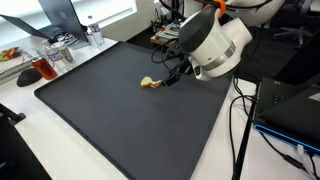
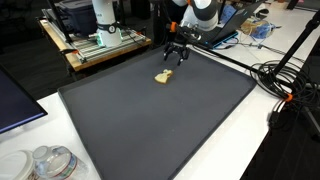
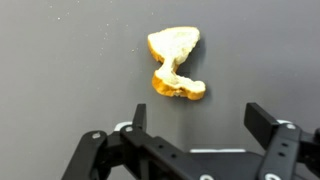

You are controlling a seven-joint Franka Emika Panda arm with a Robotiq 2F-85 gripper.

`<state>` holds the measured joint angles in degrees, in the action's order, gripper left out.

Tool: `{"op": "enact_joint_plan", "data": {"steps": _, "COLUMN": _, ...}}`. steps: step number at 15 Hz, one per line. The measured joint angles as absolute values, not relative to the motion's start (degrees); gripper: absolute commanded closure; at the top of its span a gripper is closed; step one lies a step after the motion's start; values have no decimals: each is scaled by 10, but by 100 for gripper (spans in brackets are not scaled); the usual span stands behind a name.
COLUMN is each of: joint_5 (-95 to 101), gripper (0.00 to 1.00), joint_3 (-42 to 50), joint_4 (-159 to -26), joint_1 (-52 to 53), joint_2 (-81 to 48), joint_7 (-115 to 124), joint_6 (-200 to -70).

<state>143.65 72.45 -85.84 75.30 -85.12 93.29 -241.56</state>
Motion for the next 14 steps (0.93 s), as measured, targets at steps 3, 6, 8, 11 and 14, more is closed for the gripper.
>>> {"op": "enact_joint_plan", "data": {"steps": 3, "joint_5": 1436, "gripper": 0, "joint_3": 731, "joint_4": -862, "joint_1": 762, "joint_2": -851, "joint_7": 926, "joint_6": -2415}}
{"op": "enact_joint_plan", "data": {"steps": 6, "joint_5": 1436, "gripper": 0, "joint_3": 742, "joint_4": -842, "joint_1": 759, "joint_2": -849, "joint_7": 924, "joint_6": -2415}}
{"op": "enact_joint_plan", "data": {"steps": 8, "joint_5": 1436, "gripper": 0, "joint_3": 748, "joint_4": -828, "joint_1": 753, "joint_2": -842, "joint_7": 918, "joint_6": -2415}}
{"op": "enact_joint_plan", "data": {"steps": 11, "joint_5": 1436, "gripper": 0, "joint_3": 751, "joint_4": -811, "joint_1": 738, "joint_2": -820, "joint_7": 902, "joint_6": -2415}}
{"op": "enact_joint_plan", "data": {"steps": 14, "joint_5": 1436, "gripper": 0, "joint_3": 751, "joint_4": -797, "joint_1": 720, "joint_2": -797, "joint_7": 882, "joint_6": -2415}}
